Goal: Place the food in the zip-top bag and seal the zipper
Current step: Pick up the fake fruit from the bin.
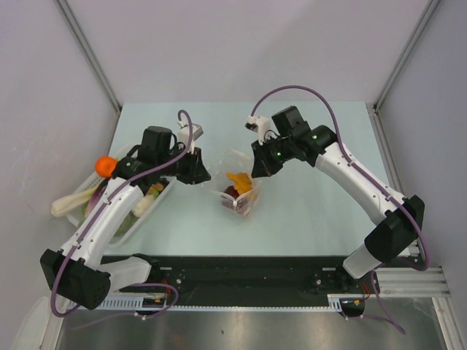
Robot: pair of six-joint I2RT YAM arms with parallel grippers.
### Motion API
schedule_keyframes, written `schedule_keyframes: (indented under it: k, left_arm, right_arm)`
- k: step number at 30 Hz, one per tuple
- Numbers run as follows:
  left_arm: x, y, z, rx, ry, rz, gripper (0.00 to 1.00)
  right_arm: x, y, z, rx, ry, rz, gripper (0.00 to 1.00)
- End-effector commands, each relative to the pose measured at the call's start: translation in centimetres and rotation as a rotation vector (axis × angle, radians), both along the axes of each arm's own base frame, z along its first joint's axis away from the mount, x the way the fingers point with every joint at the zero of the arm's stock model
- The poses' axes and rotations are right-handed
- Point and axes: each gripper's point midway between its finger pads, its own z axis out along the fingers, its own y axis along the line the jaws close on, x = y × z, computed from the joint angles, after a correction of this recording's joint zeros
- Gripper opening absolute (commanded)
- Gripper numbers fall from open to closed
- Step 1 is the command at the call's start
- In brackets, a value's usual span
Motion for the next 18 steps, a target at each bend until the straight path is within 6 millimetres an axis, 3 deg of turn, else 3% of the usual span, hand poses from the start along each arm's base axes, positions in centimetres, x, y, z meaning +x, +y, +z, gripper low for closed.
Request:
schedule_keyframes:
  k: [1, 5, 6, 7, 8, 9, 13, 15, 18]
  left_arm:
    - [0.4, 0.8, 2.5, 0.040, -0.159, -0.044, 0.30]
    - [0.0, 1.8, 2.6, 0.090, -0.213, -0.062, 0.35]
    - [0.1, 2.2, 2.9, 0.095, -0.225, -0.050, 0.59]
    - [0.0, 2.4, 3.1, 0.086, -0.238, -0.048, 0.76]
    - [0.5, 3.2, 4.4, 0.049, -0.285, -0.010, 0.91]
    - [0.7, 3.4, 5.0, 0.019, -0.300, -0.002, 0.99]
    - [1.3, 4.7, 8.0, -0.081, -0.309, 0.015, 1.00]
    - [2.6, 6.4, 7.7, -0.070, -0.277, 0.068, 1.00]
    - [5.0, 10.8, 6.8, -0.056, -0.236, 0.231, 1.00]
  right_arm:
    - [-4.1, 1.7, 3.5, 0.113, 0.042, 0.138, 0.00]
    - [-5.9, 4.0, 2.3, 0.101, 0.045, 0.221, 0.00]
    - [-5.5, 4.1, 2.1, 0.090, 0.030, 0.226, 0.00]
    - [-5.1, 4.3, 1.9, 0.079, 0.015, 0.220, 0.00]
    - [-4.1, 4.2, 1.0, 0.050, 0.011, 0.193, 0.00]
    - [-3.6, 4.1, 0.9, 0.047, 0.018, 0.178, 0.00]
    - [-2.3, 3.7, -0.2, 0.049, 0.108, 0.117, 0.00]
    - [-2.2, 3.5, -0.5, 0.053, 0.131, 0.106, 0.00]
    - [-1.4, 3.2, -0.1, 0.067, 0.140, 0.060, 0.00]
